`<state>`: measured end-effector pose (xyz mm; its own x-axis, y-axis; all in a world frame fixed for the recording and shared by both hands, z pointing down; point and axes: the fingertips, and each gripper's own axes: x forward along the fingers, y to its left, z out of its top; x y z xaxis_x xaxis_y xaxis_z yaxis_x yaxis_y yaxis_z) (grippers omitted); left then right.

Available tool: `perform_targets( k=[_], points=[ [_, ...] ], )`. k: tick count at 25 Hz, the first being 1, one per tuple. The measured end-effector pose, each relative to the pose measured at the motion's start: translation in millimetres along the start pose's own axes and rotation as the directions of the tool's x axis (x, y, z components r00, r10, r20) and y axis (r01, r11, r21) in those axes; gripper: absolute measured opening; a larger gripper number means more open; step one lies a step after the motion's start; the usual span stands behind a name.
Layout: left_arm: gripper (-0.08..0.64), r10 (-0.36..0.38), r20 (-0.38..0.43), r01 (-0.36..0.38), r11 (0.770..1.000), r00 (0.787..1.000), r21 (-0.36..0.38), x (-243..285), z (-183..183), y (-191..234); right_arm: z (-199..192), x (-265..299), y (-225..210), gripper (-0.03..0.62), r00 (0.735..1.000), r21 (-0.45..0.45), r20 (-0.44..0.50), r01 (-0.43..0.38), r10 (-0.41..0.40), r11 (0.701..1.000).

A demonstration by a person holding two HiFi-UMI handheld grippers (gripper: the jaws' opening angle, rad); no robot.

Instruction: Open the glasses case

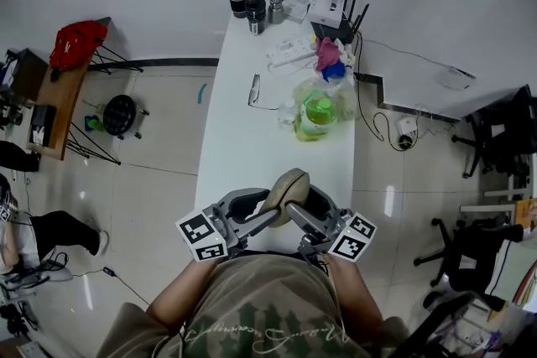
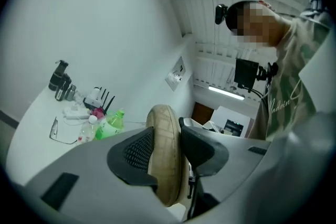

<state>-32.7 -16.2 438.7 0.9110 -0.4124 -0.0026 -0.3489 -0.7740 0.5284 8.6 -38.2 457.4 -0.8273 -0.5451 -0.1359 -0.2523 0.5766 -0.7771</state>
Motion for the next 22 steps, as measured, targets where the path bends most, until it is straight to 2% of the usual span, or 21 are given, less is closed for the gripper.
perform_targets(
  k=[2, 6, 10, 12, 14, 17, 20, 22],
  points=[
    [0.155, -0.013, -0.016, 0.013, 1.000, 1.000, 0.009, 0, 1, -1, 0, 0, 3, 0.313, 1.000, 0.002, -0.005, -0.017, 0.017, 1.000],
    [0.156, -0.071, -0.028, 0.071, 0.997, 0.997, -0.019, 0, 1, -5, 0, 0, 9, 0.313, 0.998, -0.020, -0.030, -0.065, 0.064, 0.998],
    [0.155, -0.102, 0.003, 0.102, 0.989, 0.995, -0.105, -4, 5, -4, 1, -3, 13, 0.313, 0.992, 0.036, -0.012, -0.126, 0.127, 0.991],
    [0.155, -0.105, 0.001, 0.104, 0.987, 0.994, -0.124, -7, 6, -1, -1, -3, 14, 0.314, 0.992, 0.055, -0.015, -0.127, 0.128, 0.990],
    [0.155, -0.077, -0.017, 0.075, 0.993, 0.997, -0.086, -8, 5, 0, -6, 1, 14, 0.314, 0.995, 0.019, -0.035, -0.093, 0.093, 0.995],
    [0.153, 0.000, -0.019, -0.001, 1.000, 1.000, -0.011, -5, 4, 1, -8, 8, 12, 0.316, 0.999, -0.057, -0.042, 0.003, -0.005, 0.998],
    [0.153, 0.053, -0.015, -0.052, 0.997, 0.998, 0.053, -2, 2, 3, -6, 14, 8, 0.331, 0.996, -0.080, -0.050, 0.063, -0.067, 0.995],
    [0.153, 0.088, -0.044, -0.081, 0.987, 0.995, 0.138, 2, -3, -1, -6, 16, 4, 0.356, 0.994, -0.084, -0.067, 0.080, -0.085, 0.993]
  ],
)
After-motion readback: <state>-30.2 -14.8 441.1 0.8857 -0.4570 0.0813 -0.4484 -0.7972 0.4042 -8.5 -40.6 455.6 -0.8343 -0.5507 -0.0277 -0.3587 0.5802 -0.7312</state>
